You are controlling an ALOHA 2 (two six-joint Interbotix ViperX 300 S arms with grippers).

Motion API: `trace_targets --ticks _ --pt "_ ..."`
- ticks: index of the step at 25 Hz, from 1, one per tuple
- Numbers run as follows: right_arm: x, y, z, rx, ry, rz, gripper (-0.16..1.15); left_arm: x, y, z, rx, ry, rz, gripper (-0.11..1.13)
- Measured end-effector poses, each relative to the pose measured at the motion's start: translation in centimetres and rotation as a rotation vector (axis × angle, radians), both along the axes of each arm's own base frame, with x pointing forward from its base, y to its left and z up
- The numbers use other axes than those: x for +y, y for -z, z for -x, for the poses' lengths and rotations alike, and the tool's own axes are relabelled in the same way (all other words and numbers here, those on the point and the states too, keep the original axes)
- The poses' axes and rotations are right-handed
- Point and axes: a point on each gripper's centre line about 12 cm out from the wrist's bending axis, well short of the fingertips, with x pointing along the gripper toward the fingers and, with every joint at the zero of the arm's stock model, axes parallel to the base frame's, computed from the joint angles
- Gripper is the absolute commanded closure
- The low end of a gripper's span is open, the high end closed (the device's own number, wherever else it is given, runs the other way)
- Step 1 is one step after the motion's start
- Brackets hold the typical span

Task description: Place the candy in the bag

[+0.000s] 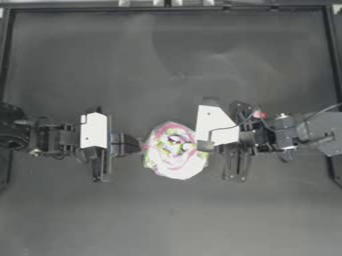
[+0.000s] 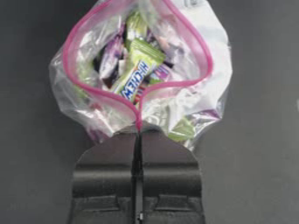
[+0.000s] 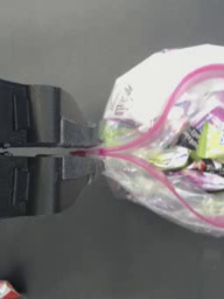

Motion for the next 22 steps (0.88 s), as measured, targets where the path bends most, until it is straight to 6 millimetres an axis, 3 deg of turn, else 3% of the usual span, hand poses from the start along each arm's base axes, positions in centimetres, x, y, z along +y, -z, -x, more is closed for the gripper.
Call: trace_targets --ticks 5,14,16,22 --pt "-0.07 0.00 0.00 0.001 -0.004 0.005 0.84 -0.05 0.02 0.04 0.000 0.000 0.001 0.99" --pt "-0.14 -0.04 -0.04 -0.001 -0.018 0.018 0.09 -0.04 0.00 0.00 0.000 0.001 -0.001 0.99" --pt "-0.18 -0.04 -0.05 -0.003 -0.012 0.015 -0.01 -0.04 0.00 0.00 0.000 0.001 -0.001 0.99" --pt "-0.08 -0.38 -0.14 -0.014 -0.011 0.009 -0.03 -0.04 -0.02 -0.01 -0.002 0.000 0.001 0.99"
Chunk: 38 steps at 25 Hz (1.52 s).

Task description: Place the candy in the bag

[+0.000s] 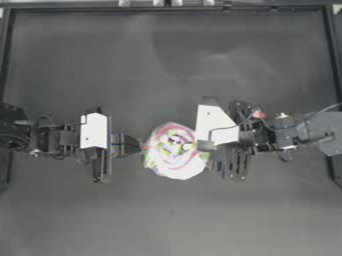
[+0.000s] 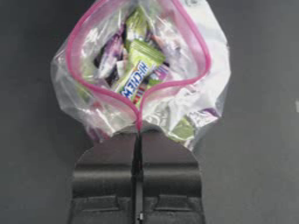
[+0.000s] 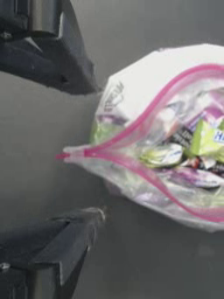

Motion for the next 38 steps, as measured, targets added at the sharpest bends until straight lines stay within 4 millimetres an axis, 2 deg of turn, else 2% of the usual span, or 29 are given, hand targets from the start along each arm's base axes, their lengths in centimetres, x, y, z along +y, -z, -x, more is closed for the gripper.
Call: trace_targets --ticks 4,10,24,29,38 --pt "0.0 -1.1 0.0 -0.032 0.000 -0.002 -0.03 0.0 0.0 0.0 0.002 0.000 0.000 0.99" --pt "-0.1 -3.8 0.7 -0.108 -0.004 0.005 -0.03 0.0 0.0 0.0 0.002 0.002 -0.002 0.99" --pt "-1.8 -9.1 4.8 -0.111 0.036 0.042 -0.03 -0.1 0.0 0.0 0.002 0.003 -0.002 0.99" --pt "-2.1 -10.0 6.1 -0.056 0.034 0.035 -0.03 -0.1 0.0 0.0 0.000 0.003 -0.002 0.99" --pt "-3.2 -10.3 7.1 0.036 0.014 -0.006 -0.03 -0.1 0.0 0.0 0.000 0.002 -0.001 0.99"
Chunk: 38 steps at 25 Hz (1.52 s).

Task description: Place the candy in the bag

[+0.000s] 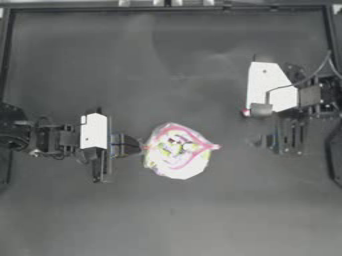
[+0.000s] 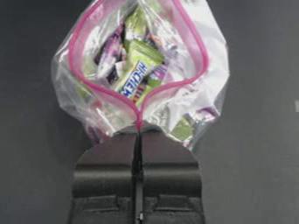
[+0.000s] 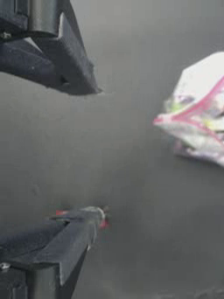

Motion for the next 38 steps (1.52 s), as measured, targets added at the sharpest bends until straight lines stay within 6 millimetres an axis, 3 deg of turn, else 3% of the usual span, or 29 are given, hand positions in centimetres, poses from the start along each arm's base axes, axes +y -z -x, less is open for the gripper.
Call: trace_targets --ticks 13,20,38 --pt "-3.8 1.5 1.8 0.081 0.038 -0.009 -0.03 0.0 0.0 0.0 0.002 0.002 -0.002 0.99" --pt "-5.9 4.9 2.6 0.133 0.057 -0.022 -0.03 0.0 0.0 0.0 0.000 0.000 -0.002 0.99" --pt "-7.8 11.0 2.8 0.178 0.081 -0.028 -0.03 0.1 0.0 0.0 0.002 -0.001 -0.001 0.99"
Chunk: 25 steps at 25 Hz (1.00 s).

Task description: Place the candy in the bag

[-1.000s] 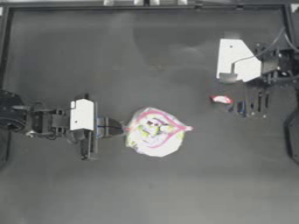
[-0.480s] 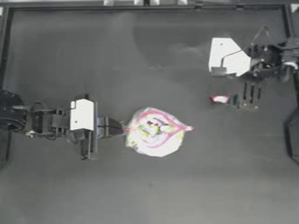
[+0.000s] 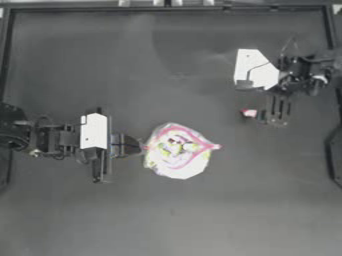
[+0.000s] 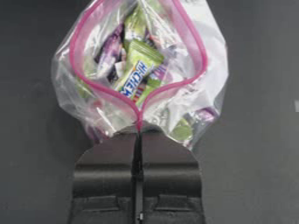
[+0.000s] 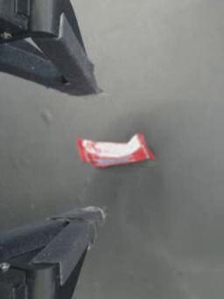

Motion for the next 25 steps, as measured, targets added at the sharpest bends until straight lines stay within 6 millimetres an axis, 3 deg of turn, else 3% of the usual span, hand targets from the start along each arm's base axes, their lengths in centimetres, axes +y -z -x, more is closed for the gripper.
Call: trace_targets --ticks 25 --pt "-1.3 5.7 -0.4 0.067 0.010 -0.018 -0.03 0.0 0.0 0.0 0.000 0.001 -0.001 0.99"
